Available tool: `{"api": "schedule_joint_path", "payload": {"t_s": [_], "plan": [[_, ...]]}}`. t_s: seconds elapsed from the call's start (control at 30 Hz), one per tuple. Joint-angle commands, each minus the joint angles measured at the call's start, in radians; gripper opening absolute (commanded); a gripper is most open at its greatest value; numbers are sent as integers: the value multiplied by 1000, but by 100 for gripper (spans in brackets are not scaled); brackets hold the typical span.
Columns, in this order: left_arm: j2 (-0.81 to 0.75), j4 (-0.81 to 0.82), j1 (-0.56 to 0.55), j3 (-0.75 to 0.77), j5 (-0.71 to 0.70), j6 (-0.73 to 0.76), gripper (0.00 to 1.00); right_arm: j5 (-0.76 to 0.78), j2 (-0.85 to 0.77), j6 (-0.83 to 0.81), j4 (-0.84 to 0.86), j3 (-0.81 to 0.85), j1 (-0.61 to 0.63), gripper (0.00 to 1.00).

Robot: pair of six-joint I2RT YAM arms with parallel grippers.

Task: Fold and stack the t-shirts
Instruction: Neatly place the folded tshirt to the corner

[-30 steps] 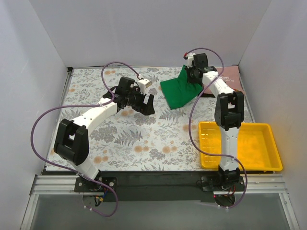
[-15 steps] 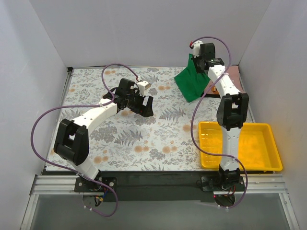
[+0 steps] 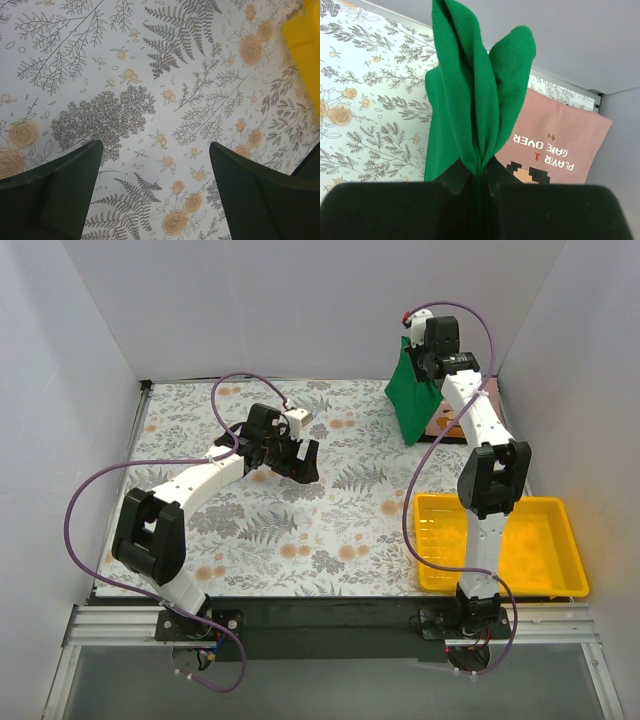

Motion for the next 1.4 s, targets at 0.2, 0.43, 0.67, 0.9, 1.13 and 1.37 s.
{"api": "schedule_joint_path", "payload": {"t_s": [0.2,0.43,0.67,0.9,1.13,1.37], "plan": [[-37,3,2,-5,1,-3,88,23,-100,11,23,82,-7,1],[-42,9,2,-13,-10,-8,88,14,-86,8,22,88,-35,1],[-23,9,2,-5,-2,-19,88,-34,-46,7,40,89,-113,1],[-2,-17,2,15,-1,-14,88,-97,23,14,86,82,-208,1],[32,-58,2,51,-10,-2,89,-150,72,8,186,-4,-282,1],[58,-83,2,96,-34,1,88,-120,122,-48,251,-7,-331,14]]}}
